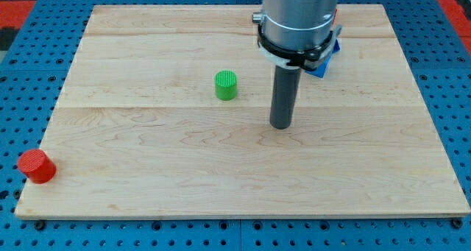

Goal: Place the hexagon to the left of the blue cube

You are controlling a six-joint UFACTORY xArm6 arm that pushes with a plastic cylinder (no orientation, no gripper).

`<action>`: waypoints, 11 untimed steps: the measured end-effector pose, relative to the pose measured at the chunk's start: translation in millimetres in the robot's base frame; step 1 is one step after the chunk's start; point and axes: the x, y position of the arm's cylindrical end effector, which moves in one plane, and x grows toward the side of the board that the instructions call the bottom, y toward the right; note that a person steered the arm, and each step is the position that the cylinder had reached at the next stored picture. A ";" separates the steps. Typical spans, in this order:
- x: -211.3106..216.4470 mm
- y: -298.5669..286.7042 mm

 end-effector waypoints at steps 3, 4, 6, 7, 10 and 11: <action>-16.9 110.7; -78.2 152.1; -132.0 140.1; -140.9 95.1; -187.0 0.5; -175.5 -81.0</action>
